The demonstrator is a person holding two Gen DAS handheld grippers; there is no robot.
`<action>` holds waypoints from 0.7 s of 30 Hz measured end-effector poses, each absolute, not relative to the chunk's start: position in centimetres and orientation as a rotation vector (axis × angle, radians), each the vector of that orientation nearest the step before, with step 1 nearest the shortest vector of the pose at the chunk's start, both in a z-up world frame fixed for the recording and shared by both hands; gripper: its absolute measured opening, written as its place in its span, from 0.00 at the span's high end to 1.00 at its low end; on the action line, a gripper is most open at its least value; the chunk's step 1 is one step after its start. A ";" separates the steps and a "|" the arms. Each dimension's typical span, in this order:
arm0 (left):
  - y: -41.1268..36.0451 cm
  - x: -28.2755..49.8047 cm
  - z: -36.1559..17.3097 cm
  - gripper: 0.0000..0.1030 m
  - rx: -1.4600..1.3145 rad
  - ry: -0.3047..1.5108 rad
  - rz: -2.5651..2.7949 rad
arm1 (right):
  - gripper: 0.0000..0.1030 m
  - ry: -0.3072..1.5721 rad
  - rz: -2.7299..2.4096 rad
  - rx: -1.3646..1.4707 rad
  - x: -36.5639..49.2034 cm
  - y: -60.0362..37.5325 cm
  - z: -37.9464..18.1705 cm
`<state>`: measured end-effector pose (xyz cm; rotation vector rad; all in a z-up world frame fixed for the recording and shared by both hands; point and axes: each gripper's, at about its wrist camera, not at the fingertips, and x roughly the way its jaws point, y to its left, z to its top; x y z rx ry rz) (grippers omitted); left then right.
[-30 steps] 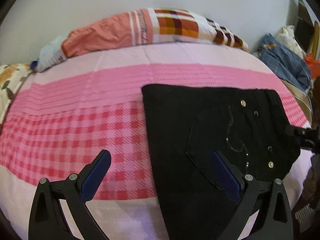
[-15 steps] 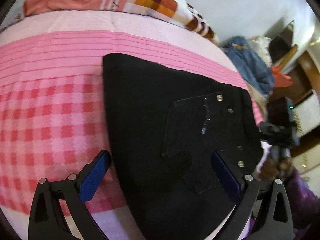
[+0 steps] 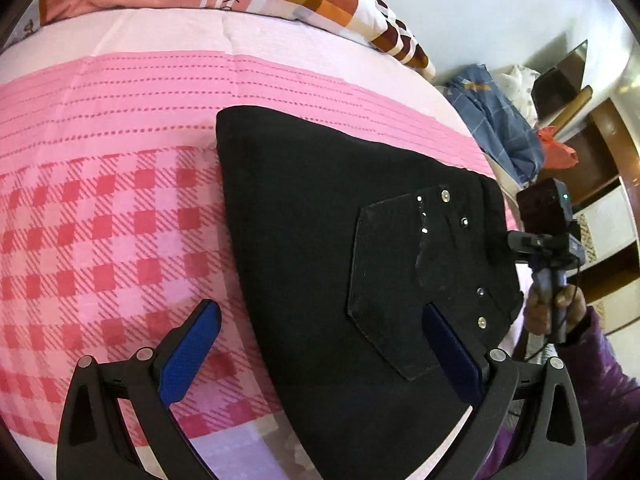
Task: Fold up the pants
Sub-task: 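Grasp the folded black pants edge with the right gripper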
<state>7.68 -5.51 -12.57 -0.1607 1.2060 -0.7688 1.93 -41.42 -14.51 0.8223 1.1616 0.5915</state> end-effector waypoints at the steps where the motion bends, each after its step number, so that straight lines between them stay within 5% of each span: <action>1: -5.6 7.7 -12.6 0.03 -0.161 1.212 -0.784 | 0.22 1.161 0.591 0.828 1.9 -41.5 -14.5; 10: -7.6 7.0 -12.7 0.04 -0.127 1.220 -0.861 | 0.14 1.143 0.600 0.724 2.0 -39.5 -13.8; 12: -7.4 7.0 -12.5 0.18 -0.120 1.206 -0.831 | 0.36 1.153 0.599 0.692 2.1 -39.1 -13.9; 13: -7.3 6.9 -12.4 0.22 -0.101 1.194 -0.804 | 0.62 1.177 0.581 0.675 2.2 -39.0 -14.3; 19: -7.2 6.5 -12.4 0.26 -0.049 1.179 -0.785 | 0.73 1.176 0.599 0.718 2.2 -39.7 -14.9; 21: -7.2 6.5 -12.4 0.40 -0.039 1.169 -0.763 | 0.73 1.171 0.607 0.713 2.2 -39.8 -14.8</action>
